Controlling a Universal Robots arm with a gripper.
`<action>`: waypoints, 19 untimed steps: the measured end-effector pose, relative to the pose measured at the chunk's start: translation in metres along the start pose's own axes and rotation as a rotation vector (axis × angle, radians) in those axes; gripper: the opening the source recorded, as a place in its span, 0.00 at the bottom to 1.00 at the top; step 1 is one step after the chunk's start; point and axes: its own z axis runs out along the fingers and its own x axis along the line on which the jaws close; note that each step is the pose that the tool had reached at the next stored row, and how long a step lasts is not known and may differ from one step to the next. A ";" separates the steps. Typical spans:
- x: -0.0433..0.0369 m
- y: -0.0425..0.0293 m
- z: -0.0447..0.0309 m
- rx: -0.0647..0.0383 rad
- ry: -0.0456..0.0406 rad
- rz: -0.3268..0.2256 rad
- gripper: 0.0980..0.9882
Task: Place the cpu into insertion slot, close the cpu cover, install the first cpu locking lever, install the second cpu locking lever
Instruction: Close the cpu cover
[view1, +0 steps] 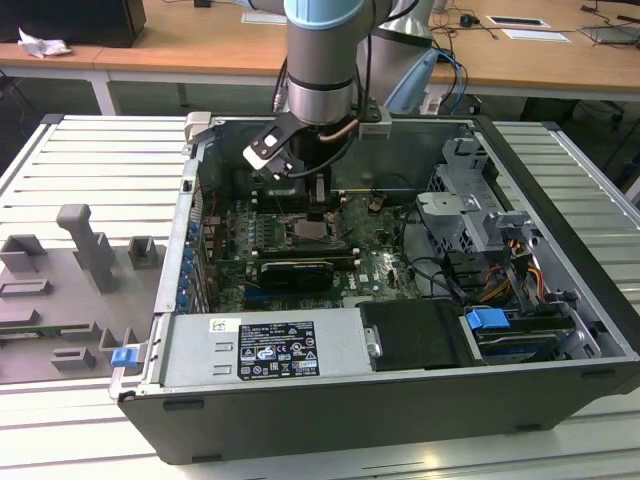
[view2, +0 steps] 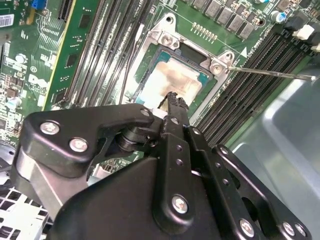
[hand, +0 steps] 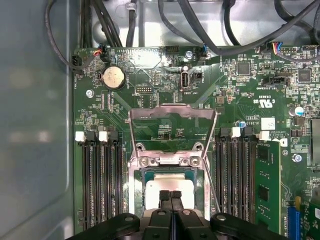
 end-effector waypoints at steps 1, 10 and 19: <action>0.0000 0.0000 -0.0015 0.000 0.0000 0.000 0.01; 0.0003 0.0009 -0.0262 0.000 0.0000 0.000 0.01; 0.0005 0.0016 -0.0446 0.000 0.0001 0.000 0.01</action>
